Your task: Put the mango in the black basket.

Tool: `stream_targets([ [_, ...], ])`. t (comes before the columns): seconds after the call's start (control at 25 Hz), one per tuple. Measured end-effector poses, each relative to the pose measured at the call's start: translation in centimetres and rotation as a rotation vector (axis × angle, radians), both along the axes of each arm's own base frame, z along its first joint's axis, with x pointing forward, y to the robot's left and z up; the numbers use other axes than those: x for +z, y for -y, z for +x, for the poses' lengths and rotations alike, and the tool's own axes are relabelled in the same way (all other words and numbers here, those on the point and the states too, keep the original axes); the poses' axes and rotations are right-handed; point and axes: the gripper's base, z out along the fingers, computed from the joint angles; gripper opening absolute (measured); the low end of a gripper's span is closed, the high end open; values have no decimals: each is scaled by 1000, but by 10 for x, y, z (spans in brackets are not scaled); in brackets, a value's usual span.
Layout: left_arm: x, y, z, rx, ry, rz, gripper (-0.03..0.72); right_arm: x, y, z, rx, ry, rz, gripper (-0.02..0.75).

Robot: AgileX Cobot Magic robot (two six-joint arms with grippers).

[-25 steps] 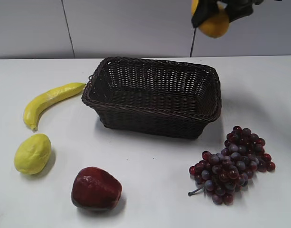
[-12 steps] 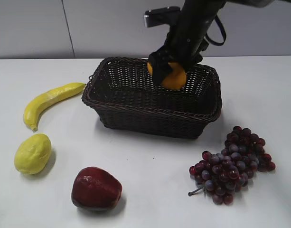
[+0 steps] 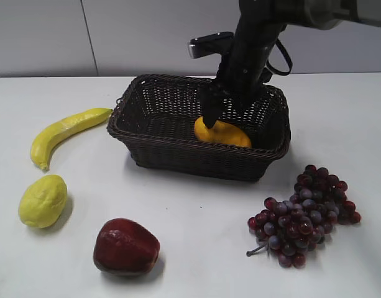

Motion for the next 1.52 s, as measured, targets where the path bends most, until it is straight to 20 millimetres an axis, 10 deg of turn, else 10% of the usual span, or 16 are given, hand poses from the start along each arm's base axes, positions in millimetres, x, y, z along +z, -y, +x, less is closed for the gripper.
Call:
stream_targets([
  [0.48,0,0,0,0,0,0,589,189,48,-61,-19,318,43,587],
  [0.84,0,0,0,0,0,0,589,272,86,-141,-144,456,170,571],
  [1.08,0,0,0,0,0,0,589,262,117,-209,-171,422,168,571],
  [1.52,0,0,0,0,0,0,589,160,174,-333,-174,319,113,557],
])
